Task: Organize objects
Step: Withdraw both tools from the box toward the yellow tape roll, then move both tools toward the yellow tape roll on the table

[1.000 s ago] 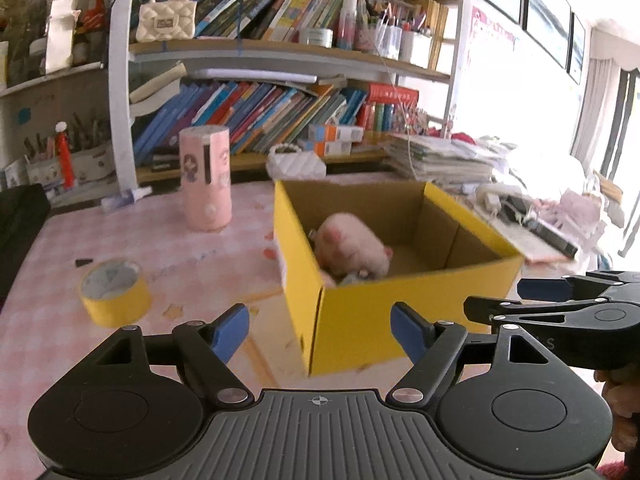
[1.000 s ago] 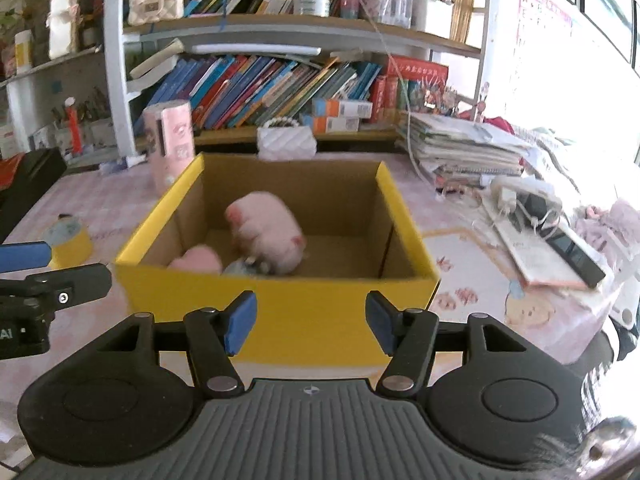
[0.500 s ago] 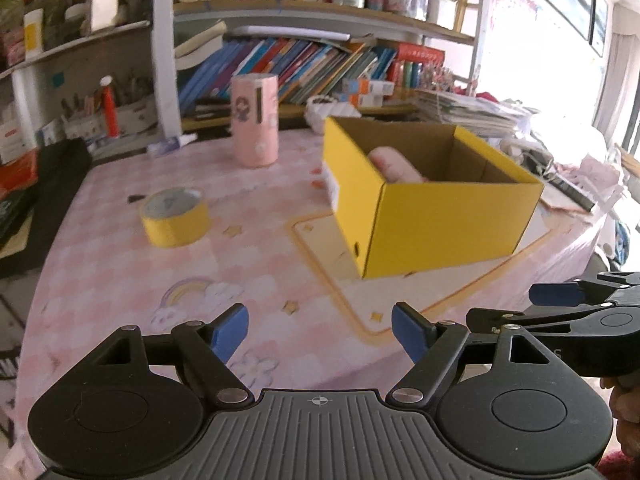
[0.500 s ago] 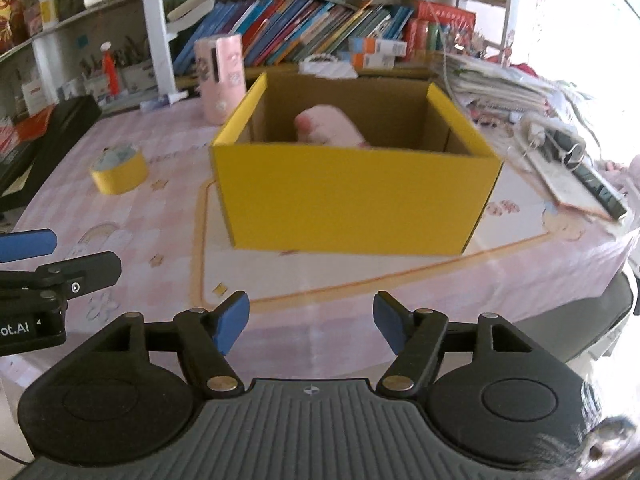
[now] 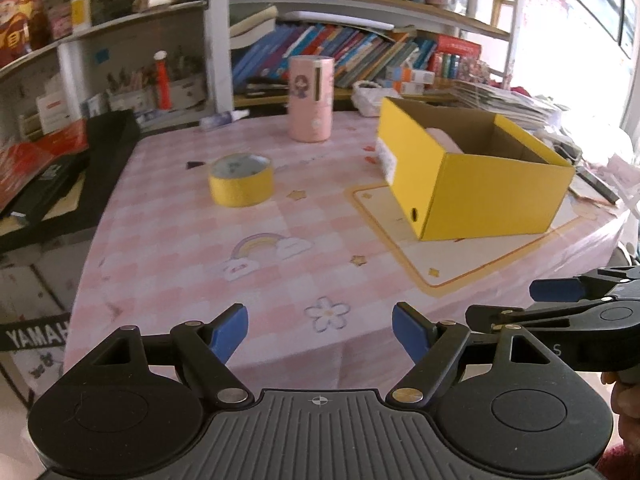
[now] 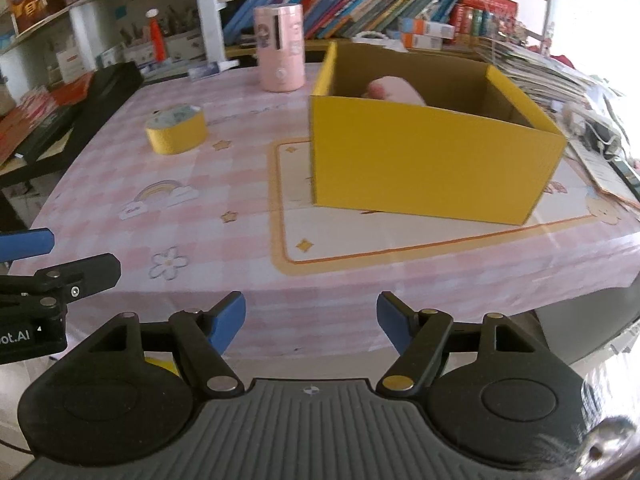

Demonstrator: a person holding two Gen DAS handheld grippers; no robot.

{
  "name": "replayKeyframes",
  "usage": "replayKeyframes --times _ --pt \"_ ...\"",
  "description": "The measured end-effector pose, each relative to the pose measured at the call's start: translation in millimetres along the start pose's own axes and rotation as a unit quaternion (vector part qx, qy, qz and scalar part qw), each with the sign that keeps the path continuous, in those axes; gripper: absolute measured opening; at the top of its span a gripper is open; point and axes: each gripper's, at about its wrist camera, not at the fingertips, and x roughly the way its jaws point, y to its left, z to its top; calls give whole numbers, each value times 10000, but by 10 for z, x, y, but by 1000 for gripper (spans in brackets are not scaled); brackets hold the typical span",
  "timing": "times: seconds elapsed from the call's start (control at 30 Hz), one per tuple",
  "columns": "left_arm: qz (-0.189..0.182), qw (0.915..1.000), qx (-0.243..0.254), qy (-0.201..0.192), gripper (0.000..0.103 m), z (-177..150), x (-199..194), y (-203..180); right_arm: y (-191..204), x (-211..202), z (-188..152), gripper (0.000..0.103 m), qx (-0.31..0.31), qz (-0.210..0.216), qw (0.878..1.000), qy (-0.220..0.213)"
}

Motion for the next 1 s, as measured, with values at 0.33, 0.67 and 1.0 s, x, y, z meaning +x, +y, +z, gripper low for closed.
replayKeyframes --times 0.33,0.67,1.0 --pt "256 9992 -263 -138 82 -59 -149 295 342 -4 74 71 -348 205 9991 -95" --pt "377 9980 -485 -145 82 -60 -123 466 553 62 155 73 -639 334 9973 -109" --pt "534 9968 -582 -69 82 93 119 608 635 328 364 73 -778 447 9960 -31"
